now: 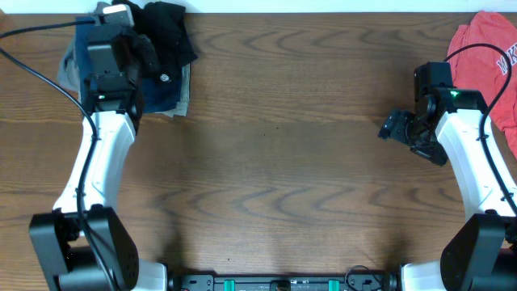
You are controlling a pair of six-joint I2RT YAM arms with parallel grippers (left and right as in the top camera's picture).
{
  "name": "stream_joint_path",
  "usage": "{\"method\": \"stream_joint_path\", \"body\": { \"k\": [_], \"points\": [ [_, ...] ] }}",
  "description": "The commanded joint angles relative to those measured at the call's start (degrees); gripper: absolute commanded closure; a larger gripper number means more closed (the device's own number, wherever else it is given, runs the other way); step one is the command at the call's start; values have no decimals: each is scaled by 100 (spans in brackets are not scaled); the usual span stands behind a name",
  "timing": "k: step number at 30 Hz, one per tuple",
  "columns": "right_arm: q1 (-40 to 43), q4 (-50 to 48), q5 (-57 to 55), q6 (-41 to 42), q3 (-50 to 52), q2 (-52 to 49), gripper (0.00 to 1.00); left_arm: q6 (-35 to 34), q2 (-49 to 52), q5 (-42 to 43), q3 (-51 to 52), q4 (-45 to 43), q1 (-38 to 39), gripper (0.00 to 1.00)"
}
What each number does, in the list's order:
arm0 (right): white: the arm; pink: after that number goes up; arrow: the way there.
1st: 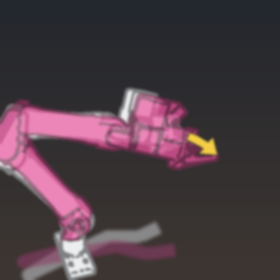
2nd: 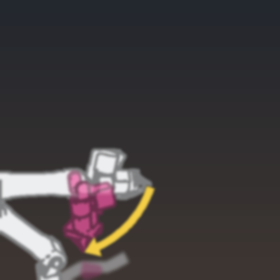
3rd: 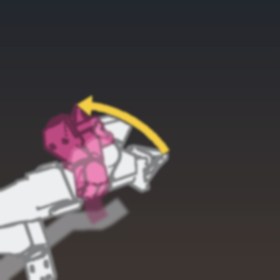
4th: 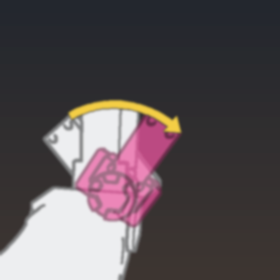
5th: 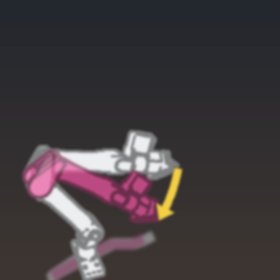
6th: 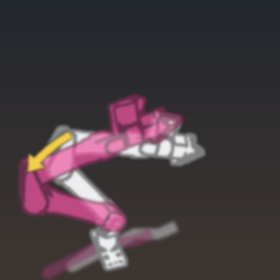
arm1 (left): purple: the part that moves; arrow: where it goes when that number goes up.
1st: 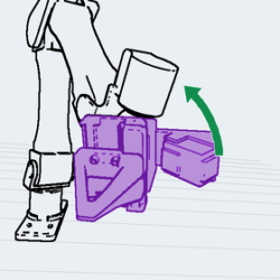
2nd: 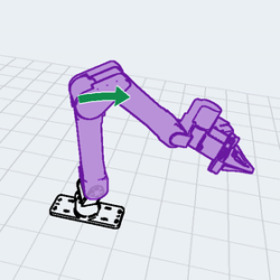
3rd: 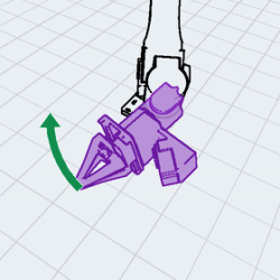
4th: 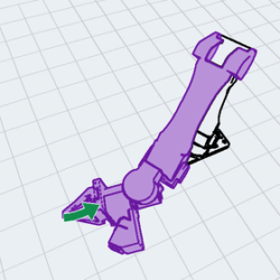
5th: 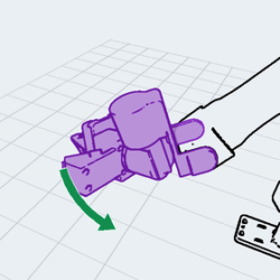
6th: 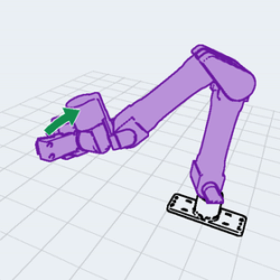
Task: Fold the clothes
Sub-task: 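Carry the black shirt up-left and place it on the jeans stack, then release the black shirt and retract the left gripper leftward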
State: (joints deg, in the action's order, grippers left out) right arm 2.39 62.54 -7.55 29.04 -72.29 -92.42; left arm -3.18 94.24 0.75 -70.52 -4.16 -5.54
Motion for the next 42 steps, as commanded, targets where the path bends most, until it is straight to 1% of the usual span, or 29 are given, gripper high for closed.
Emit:
{"method": "stream_joint_path", "body": {
  "k": [1, 5, 8, 10, 12, 13, 14, 15, 16, 24, 28, 29, 31, 32, 34, 35, 37, 42],
  "points": [
    [15, 4, -103, -42, -24, 7, 1, -48, 315, -190, -247, -280, -262, 93],
    [17, 2, -103, -42, -24, 7, 1, -48, 643, -190, -247, -551, -544, 93],
    [17, 4, -103, -42, -24, 7, 1, -46, 892, -192, -247, -713, -741, 83],
    [17, 4, -103, -42, -24, 7, 1, -26, 1038, -192, -247, -785, -870, 83],
    [17, 4, -103, -42, -24, 7, 1, -26, 1137, -192, -247, -817, -992, 71],
    [17, 4, -103, -42, -24, 7, 1, -26, 1182, -192, -247, -820, -1060, 51],
    [17, 4, -103, -42, -24, 7, 1, -28, 1202, -190, -247, -820, -1128, 28],
    [17, 2, -103, -42, -24, 7, 1, -28, 1207, -190, -247, -800, -1178, 10],
    [17, 4, -103, -42, -24, 7, 1, -31, 1204, -190, -247, -774, -1231, 2],
    [17, 4, -103, -39, -24, 7, 1, -52, 675, -114, -247, -378, -1333, 2],
    [17, 4, -103, -42, -24, 7, 1, -330, 234, 476, -247, -216, -1325, 1],
    [17, 4, -103, -42, -24, 7, 1, -382, 142, 772, -247, -208, -1325, 9],
    [17, 4, -103, -42, -24, 7, 1, -527, 68, 1244, -247, -210, -1325, 33],
    [17, 4, -103, -42, -24, 7, 1, -562, 70, 1403, -247, -214, -1320, 39],
    [17, 2, -103, -42, -24, 7, 1, -570, 133, 1425, -247, -153, -1300, 56],
    [17, 4, -103, -42, -24, 7, 1, -573, 184, 1425, -247, -109, -1292, 60],
    [17, 4, -103, -42, -24, 7, 1, -570, 328, 1425, -247, 35, -1248, 65],
    [17, 4, -103, -42, -24, 7, 1, -568, 758, 1423, -247, 507, -1211, 65]
  ]
}}
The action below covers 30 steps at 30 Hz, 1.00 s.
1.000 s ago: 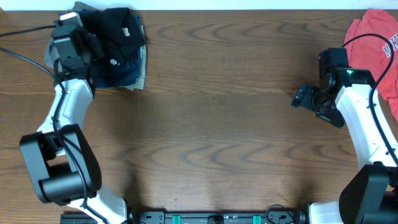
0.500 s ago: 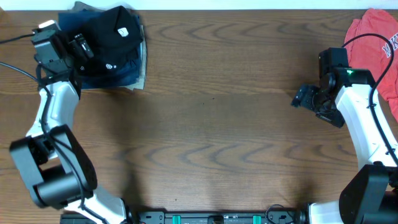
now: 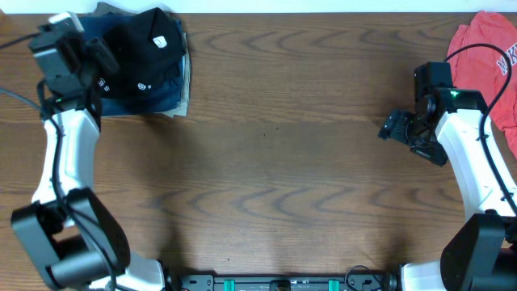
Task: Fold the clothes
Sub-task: 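Release the black shirt and retract the left gripper leftward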
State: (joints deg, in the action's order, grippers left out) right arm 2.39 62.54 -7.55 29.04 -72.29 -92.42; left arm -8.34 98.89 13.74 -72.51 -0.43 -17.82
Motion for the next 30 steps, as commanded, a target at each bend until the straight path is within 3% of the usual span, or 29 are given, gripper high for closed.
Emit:
{"method": "stream_joint_path", "body": {
  "k": [1, 7, 10, 13, 15, 18, 20, 24, 30],
  "points": [
    [17, 2, -103, -42, -24, 7, 1, -52, 385, 125, -48, 184, 17, 64],
    [17, 4, -103, -42, -24, 7, 1, -50, 857, 122, -48, 328, 11, 62],
    [17, 2, -103, -42, -24, 7, 1, -52, 798, 129, -48, 382, 11, 50],
    [17, 4, -103, -42, -24, 7, 1, -52, 542, 129, -48, 459, 11, 48],
    [17, 4, -105, -42, -24, 7, 1, -52, 282, 127, -48, 560, 11, 38],
    [17, 4, -103, -42, -24, 7, 1, -55, -236, 129, -48, 831, 11, 37],
    [17, 2, -103, -42, -24, 7, 1, -57, -629, 129, -48, 1169, 13, 33],
    [17, 4, -103, -42, -24, 7, 1, -57, -1458, 131, -48, 2227, 11, 14],
    [17, 4, -103, -42, -24, 7, 1, -225, -2586, 691, -48, 3823, 13, 2]
  ]
}}
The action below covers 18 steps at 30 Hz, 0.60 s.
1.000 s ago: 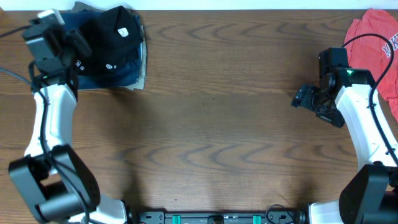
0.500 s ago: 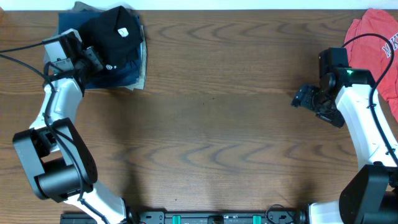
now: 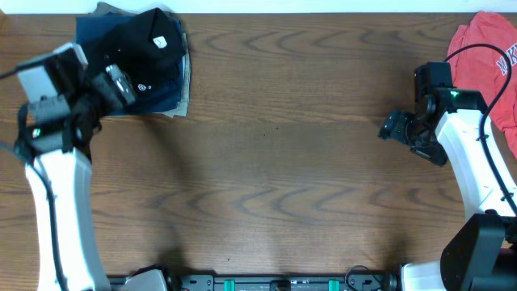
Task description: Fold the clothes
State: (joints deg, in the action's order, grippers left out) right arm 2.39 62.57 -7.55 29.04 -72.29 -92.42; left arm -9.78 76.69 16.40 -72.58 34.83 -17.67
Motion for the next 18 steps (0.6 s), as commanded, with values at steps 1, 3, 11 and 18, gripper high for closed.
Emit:
{"method": "stream_joint_path", "body": {
  "k": [1, 3, 11, 18],
  "points": [
    [17, 0, -103, -42, -24, 7, 1, -76, -531, 577, -42, 492, -2, 0],
    [17, 0, -103, -42, -24, 7, 1, -13, -870, 844, -42, 949, -2, 1],
    [17, 2, -103, -42, -24, 7, 1, 361, -1974, 1069, 170, 2914, 2, 1],
    [17, 2, -103, -42, -24, 7, 1, 741, -3510, 2210, 1121, 3069, 2, 2]
  ]
}}
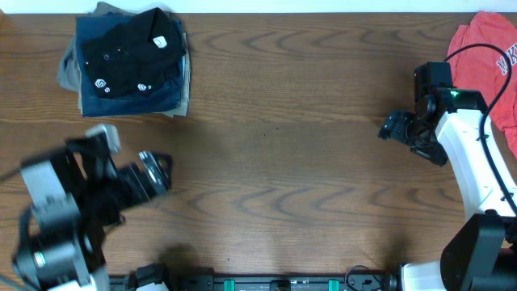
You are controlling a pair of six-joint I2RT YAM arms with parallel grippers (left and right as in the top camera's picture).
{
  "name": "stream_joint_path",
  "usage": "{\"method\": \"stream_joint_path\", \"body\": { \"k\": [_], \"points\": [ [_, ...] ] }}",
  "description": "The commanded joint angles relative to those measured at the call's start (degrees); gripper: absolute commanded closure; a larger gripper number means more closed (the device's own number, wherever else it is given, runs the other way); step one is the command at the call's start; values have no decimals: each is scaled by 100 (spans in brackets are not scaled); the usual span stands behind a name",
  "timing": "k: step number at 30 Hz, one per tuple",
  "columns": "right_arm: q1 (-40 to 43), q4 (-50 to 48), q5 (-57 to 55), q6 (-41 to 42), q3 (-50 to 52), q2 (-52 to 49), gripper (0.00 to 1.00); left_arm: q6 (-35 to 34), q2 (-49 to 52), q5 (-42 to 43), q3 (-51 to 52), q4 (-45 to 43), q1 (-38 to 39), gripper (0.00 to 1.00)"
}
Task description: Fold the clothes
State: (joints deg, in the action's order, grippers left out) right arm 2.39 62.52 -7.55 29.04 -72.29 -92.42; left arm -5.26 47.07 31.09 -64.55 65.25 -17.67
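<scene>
A stack of folded clothes [129,65] lies at the far left corner, with a black garment with small white logos on top of navy and grey ones. A crumpled red garment [477,44] lies at the far right corner. My left gripper [156,172] is blurred, low on the left side and well clear of the stack; it looks open and empty. My right gripper [389,128] hovers left of the red garment, pointing towards the table's middle and holding nothing. Its jaws are too dark to read.
A brown wooden table [275,162] fills the overhead view. A black cable [472,47] runs from the right arm across the red garment. The left arm's white body [56,242] fills the near left corner.
My left arm has drawn back from beside the stack to the near left of the table. The whole stack now shows uncovered. The right arm has not moved.
My left gripper was first over the stack, with the black garment bunched under it. Later the garment lay flat on the stack and the gripper was at the stack's left edge, then just in front of it. Now the gripper is far back near the front.
</scene>
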Motion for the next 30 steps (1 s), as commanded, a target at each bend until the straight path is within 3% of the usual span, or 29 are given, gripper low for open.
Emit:
{"method": "stream_joint_path", "body": {
  "k": [1, 10, 30],
  "points": [
    [17, 4, -103, -42, -24, 7, 1, 289, -839, 918, 466, 33, 2, 2],
    [17, 4, -103, -42, -24, 7, 1, 286, -2354, 1067, 787, 721, 2, 2],
    [17, 4, -103, -42, -24, 7, 1, 334, -2542, 962, 975, 892, 9, 2]
  ]
}}
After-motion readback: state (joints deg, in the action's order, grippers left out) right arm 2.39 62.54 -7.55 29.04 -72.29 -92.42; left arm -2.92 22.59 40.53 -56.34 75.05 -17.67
